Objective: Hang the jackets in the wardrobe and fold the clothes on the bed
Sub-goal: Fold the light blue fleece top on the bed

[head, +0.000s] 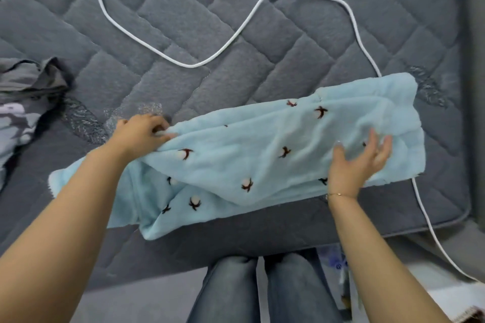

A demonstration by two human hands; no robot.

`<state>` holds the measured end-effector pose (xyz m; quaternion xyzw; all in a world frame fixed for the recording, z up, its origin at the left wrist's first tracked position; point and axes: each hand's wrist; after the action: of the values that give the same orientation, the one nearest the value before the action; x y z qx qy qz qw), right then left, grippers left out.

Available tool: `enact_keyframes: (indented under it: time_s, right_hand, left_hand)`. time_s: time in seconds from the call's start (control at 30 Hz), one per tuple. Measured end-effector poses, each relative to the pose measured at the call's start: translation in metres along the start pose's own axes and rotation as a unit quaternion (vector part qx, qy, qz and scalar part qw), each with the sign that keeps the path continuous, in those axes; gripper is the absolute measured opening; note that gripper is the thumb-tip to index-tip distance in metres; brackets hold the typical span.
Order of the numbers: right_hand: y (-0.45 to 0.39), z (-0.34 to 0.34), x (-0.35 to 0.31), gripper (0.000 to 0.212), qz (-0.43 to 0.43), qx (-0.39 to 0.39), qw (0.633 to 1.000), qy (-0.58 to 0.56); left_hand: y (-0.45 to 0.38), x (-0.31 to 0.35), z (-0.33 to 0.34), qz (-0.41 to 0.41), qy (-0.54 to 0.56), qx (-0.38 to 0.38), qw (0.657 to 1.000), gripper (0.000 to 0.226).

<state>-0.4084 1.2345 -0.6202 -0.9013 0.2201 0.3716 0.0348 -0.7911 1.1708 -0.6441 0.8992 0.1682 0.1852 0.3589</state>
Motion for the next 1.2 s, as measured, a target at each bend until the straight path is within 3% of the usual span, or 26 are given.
enact_keyframes:
  time_s: [0.07, 0.13, 0.2, 0.27, 0.3, 0.37, 0.43, 0.5, 0.6, 0.67, 0.73, 0.83, 1.0, 1.13, 1.2]
  right_hand:
    - [0.014, 0.012, -0.002, 0.049, -0.128, -0.156, 0.979, 0.024]
    - [0.018, 0.025, 0.0, 0.053, -0.2, -0.282, 0.929, 0.135]
    - [0.016, 0.034, 0.008, 0.062, -0.196, -0.346, 0.882, 0.252]
    - [0.012, 0.035, 0.012, 0.064, -0.19, -0.378, 0.859, 0.29]
    - [0.01, 0.033, 0.012, 0.064, -0.192, -0.386, 0.86, 0.274]
    - [0.004, 0.022, 0.008, 0.059, -0.213, -0.372, 0.881, 0.202]
    - [-0.004, 0.004, 0.01, 0.054, -0.245, -0.3, 0.908, 0.162]
    - [-0.02, -0.016, 0.017, 0.054, -0.23, -0.2, 0.939, 0.158]
    - [-0.057, -0.041, 0.032, 0.068, -0.13, -0.107, 0.974, 0.153]
    - [-0.081, -0.051, 0.042, 0.071, -0.077, -0.114, 0.974, 0.178]
    - [-0.099, -0.057, 0.05, 0.054, -0.059, -0.141, 0.97, 0.188]
    - [-0.115, -0.065, 0.052, 0.022, -0.077, -0.185, 0.973, 0.115]
    - [-0.142, -0.081, 0.047, 0.015, -0.127, -0.173, 0.976, 0.021]
    - [-0.157, -0.076, 0.064, 0.019, -0.091, -0.302, 0.944, 0.097]
    - [-0.161, -0.08, 0.074, 0.025, -0.044, -0.329, 0.942, 0.055]
  left_hand:
    - [0.002, -0.003, -0.003, 0.032, 0.048, -0.072, 0.996, 0.013]
    - [0.002, -0.01, -0.01, 0.027, 0.093, -0.043, 0.994, 0.017]
    - [0.001, -0.018, -0.013, -0.01, 0.118, 0.003, 0.993, 0.021]
    - [-0.002, -0.019, -0.007, -0.057, 0.124, 0.029, 0.99, 0.011]
    - [-0.002, -0.015, -0.003, -0.075, 0.121, 0.048, 0.989, 0.004]
    - [0.001, 0.008, 0.0, -0.096, 0.098, 0.134, 0.982, 0.022]
    - [0.013, 0.044, 0.003, -0.074, 0.076, 0.246, 0.963, 0.03]
    - [0.03, 0.09, 0.015, 0.004, 0.098, 0.3, 0.949, 0.03]
    - [0.051, 0.156, 0.056, 0.107, 0.105, 0.243, 0.958, 0.038]
    - [0.053, 0.185, 0.085, 0.094, 0.06, 0.157, 0.981, 0.053]
    - [0.049, 0.197, 0.106, 0.062, 0.005, 0.115, 0.991, 0.061]
    - [0.042, 0.207, 0.114, 0.035, 0.011, 0.136, 0.99, 0.059]
    - [0.032, 0.244, 0.113, 0.092, 0.016, 0.22, 0.971, 0.058]
    - [0.015, 0.27, 0.134, 0.073, -0.07, 0.115, 0.988, 0.061]
    - [0.007, 0.279, 0.134, 0.052, -0.047, 0.111, 0.991, 0.064]
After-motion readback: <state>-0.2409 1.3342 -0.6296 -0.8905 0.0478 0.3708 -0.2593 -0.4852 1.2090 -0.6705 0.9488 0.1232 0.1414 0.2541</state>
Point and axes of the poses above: each hand's wrist, its own y-axis away from the middle knuckle, its own z-axis out of the palm, x = y × z, and after that the axes turned 3 degrees about -y, right-handed
